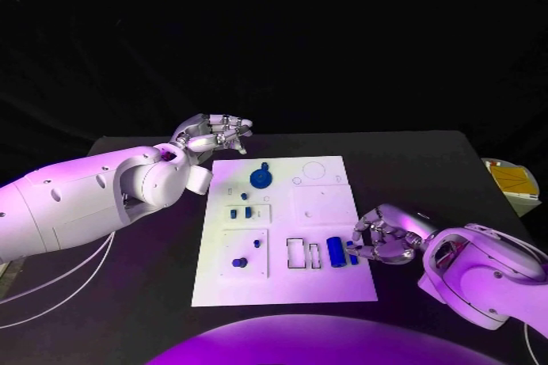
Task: Assemble the parts on the task board
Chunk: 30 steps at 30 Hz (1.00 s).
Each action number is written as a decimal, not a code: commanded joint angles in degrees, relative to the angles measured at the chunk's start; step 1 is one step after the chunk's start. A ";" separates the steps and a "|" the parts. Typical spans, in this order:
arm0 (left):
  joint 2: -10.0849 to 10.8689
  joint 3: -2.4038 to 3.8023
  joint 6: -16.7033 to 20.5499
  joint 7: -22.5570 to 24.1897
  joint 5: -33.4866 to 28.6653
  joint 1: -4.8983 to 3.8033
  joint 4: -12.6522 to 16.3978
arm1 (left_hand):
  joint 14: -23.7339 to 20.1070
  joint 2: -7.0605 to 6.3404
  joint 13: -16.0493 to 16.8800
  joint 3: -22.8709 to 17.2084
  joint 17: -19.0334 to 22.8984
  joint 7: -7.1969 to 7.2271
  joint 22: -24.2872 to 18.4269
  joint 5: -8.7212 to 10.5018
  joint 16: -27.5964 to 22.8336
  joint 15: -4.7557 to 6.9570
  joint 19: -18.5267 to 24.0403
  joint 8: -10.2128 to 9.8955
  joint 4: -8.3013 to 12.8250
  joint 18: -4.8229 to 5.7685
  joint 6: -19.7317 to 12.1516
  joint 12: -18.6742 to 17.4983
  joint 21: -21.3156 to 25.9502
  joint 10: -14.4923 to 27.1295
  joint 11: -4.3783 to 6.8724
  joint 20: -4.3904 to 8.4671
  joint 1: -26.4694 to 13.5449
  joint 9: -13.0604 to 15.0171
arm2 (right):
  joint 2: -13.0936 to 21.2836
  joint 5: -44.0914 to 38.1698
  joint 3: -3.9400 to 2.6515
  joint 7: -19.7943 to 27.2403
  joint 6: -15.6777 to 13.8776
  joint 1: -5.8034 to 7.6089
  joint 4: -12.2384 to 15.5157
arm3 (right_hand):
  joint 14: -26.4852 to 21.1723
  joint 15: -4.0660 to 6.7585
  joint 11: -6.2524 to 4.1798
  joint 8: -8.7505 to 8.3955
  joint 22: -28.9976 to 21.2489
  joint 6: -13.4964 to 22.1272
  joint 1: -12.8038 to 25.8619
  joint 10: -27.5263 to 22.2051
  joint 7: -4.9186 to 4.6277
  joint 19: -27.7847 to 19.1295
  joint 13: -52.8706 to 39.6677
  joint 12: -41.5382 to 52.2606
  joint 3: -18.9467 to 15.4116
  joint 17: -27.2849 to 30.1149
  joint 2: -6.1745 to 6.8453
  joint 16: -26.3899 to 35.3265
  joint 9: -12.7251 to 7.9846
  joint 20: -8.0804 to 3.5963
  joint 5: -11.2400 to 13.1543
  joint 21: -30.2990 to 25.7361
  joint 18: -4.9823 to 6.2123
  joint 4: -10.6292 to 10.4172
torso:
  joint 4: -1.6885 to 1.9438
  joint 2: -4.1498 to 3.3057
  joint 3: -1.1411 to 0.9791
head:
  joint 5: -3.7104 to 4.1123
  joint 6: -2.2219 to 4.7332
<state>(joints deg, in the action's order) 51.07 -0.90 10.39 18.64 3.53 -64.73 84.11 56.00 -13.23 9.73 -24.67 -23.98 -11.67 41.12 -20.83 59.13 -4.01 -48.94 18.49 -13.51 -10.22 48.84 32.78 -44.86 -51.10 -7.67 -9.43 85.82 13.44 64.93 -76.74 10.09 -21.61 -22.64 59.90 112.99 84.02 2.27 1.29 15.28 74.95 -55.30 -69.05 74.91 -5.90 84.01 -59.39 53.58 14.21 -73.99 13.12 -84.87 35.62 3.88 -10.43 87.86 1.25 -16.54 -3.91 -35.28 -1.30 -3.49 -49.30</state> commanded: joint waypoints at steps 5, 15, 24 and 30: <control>0.05 0.01 -0.99 0.67 -0.42 -0.01 0.04 | -0.36 -0.03 0.03 0.41 0.07 0.05 -0.07 -0.07 -0.25 0.09 0.04 0.24 -0.07 -0.14 -0.54 0.38 0.24 0.41 -0.17 -0.06 -0.55 -0.09 | -1.68 -5.18 0.05 -4.30 -0.37 -0.70 -0.39 | 3.31 0.42 -0.03 0.57 14.52 0.58 0.92 0.62 0.07 5.32 -1.42 1.33 -1.47 -0.14 -0.61 -0.31 0.30 -0.47 -0.21 0.26 -0.85 -0.12 | 0.00 -0.03 0.07 | -0.12 -0.06; 0.09 0.01 -1.11 0.65 -0.43 -0.01 0.20 | -0.36 -0.03 0.03 0.41 0.07 0.05 -0.07 -0.07 -0.25 0.09 0.04 0.24 -0.07 -0.14 -0.54 0.38 0.24 0.41 -0.17 -0.06 -0.55 -0.09 | -3.91 -5.74 0.07 -5.42 -0.49 -1.82 -1.36 | 3.29 0.39 0.00 0.82 14.49 0.85 1.48 0.75 0.05 5.27 -2.84 2.58 -3.18 -0.16 -1.24 -0.37 0.61 -0.44 -0.38 0.15 -0.82 -0.15 | -0.02 -0.02 0.03 | -0.74 -0.09; 0.16 0.01 -1.22 0.50 -0.73 -0.01 0.34 | -0.39 0.05 0.04 0.40 0.06 0.07 -0.11 -0.10 -0.20 0.10 0.03 0.31 -0.09 -0.16 -0.51 0.48 0.34 0.45 -0.15 -0.09 -0.53 -0.07 | -5.66 -5.68 0.07 -6.57 0.36 -2.17 -2.62 | 3.25 0.39 -0.01 1.14 14.47 0.81 1.88 0.59 0.10 5.26 -3.24 2.76 -4.43 -0.02 -1.69 -0.36 0.86 -0.43 -0.41 0.10 -0.81 -0.18 | 0.04 -0.09 0.09 | -1.01 0.00; 0.20 0.01 -1.31 0.40 -1.32 -0.01 0.37 | -0.39 0.05 0.04 0.40 0.06 0.07 -0.11 -0.10 -0.20 0.10 0.03 0.31 -0.09 -0.16 -0.51 0.48 0.34 0.45 -0.15 -0.09 -0.53 -0.07 | -7.03 -5.54 0.07 -7.47 1.07 -2.72 -3.58 | 3.22 0.41 -0.04 1.32 14.48 0.80 2.14 0.58 0.14 5.27 -3.56 2.98 -5.19 0.10 -1.95 -0.33 1.01 -0.43 -0.40 0.13 -0.82 -0.19 | 0.06 0.00 0.11 | -1.22 -0.17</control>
<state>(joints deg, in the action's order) 51.30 -0.93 10.14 18.60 3.10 -64.72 84.29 56.00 -13.16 9.72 -24.67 -23.98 -11.66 41.06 -20.83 59.13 -4.01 -48.94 18.49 -13.51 -10.22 48.85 33.06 -44.86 -50.89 -7.89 -9.42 85.75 13.44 58.18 -81.59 10.14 -27.69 -22.84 57.39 109.64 84.01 2.27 1.30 16.40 74.93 -54.91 -67.25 75.31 -5.87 84.00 -62.90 56.22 9.24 -73.94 11.31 -84.87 36.58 3.89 -10.64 87.86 1.26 -16.75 -3.88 -35.34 -1.20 -4.62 -49.35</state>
